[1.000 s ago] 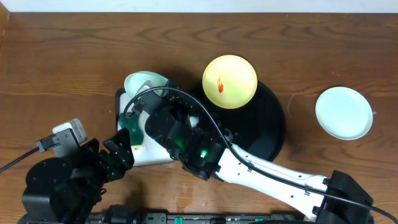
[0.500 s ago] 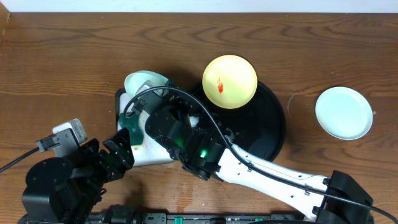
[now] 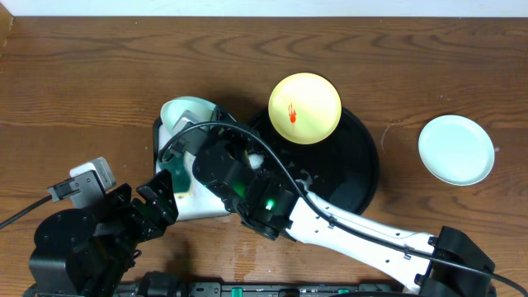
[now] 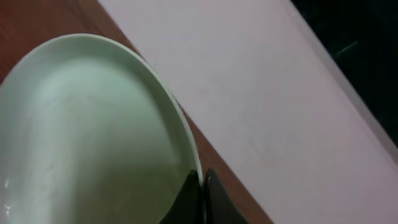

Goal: Clean dirty plates on tray and stack at the side
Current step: 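Lift the pale green plate with the right gripper and tilt it, then carry the plate right and stack it on the cleaned plate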

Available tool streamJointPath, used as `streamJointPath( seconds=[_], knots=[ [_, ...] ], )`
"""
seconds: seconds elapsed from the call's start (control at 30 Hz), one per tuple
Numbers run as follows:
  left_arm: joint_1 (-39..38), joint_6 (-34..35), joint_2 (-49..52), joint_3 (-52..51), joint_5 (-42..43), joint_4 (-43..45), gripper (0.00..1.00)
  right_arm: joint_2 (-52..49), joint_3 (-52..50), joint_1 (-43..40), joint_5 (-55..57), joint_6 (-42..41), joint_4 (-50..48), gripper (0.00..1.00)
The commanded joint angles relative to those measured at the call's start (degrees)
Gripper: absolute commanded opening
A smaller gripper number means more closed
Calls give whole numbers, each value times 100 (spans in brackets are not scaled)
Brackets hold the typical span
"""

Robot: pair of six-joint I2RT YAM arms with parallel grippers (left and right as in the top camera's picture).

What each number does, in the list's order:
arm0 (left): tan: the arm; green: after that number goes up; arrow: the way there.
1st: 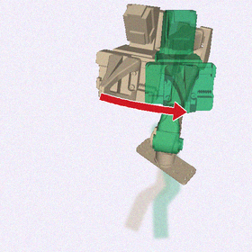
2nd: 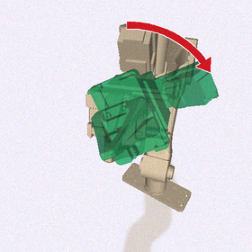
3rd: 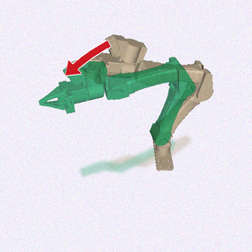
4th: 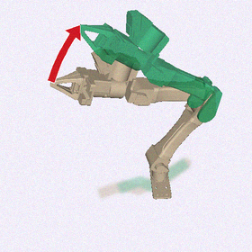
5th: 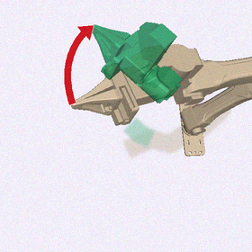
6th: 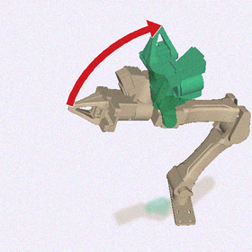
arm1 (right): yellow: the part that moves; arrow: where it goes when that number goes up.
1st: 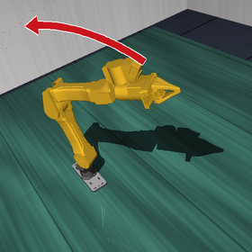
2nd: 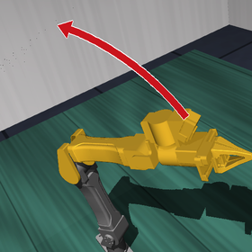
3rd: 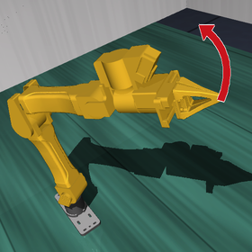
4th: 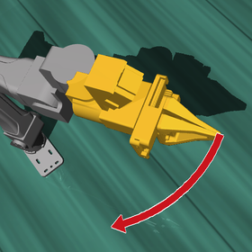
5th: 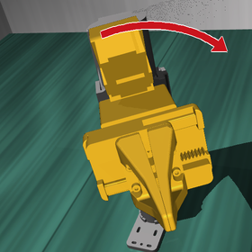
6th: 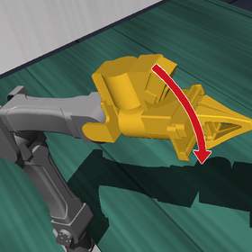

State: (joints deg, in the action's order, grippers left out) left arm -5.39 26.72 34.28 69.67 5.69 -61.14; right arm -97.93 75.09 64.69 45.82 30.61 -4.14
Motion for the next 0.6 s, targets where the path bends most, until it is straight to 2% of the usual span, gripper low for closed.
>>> streamJointPath(
  seconds=[0.0,0.07,0.17,0.23,0.3,0.37,0.43,0.5,0.53,0.57],
  knots=[
    [24,-79,2,107,33,2,81,170,72,92,-125,125,-33,1],
    [24,-79,2,107,33,2,81,166,72,138,-74,448,-39,1],
    [24,-79,2,107,33,2,81,168,72,96,-61,144,-70,1],
    [24,-79,2,107,33,2,81,166,72,92,138,256,-81,1],
    [24,-79,2,107,33,2,81,170,72,26,343,-343,-149,1],
    [24,-79,2,107,33,2,81,179,72,66,-83,-109,107,1],
    [24,-79,2,107,33,2,81,160,72,46,243,107,17,1],
    [24,-76,2,107,33,2,81,164,72,-17,243,-391,-2,1],
    [24,-79,2,107,33,2,81,184,72,-15,-120,-269,271,1],
    [24,-79,2,107,33,2,81,181,72,-22,22,-330,302,1]
  ],
)
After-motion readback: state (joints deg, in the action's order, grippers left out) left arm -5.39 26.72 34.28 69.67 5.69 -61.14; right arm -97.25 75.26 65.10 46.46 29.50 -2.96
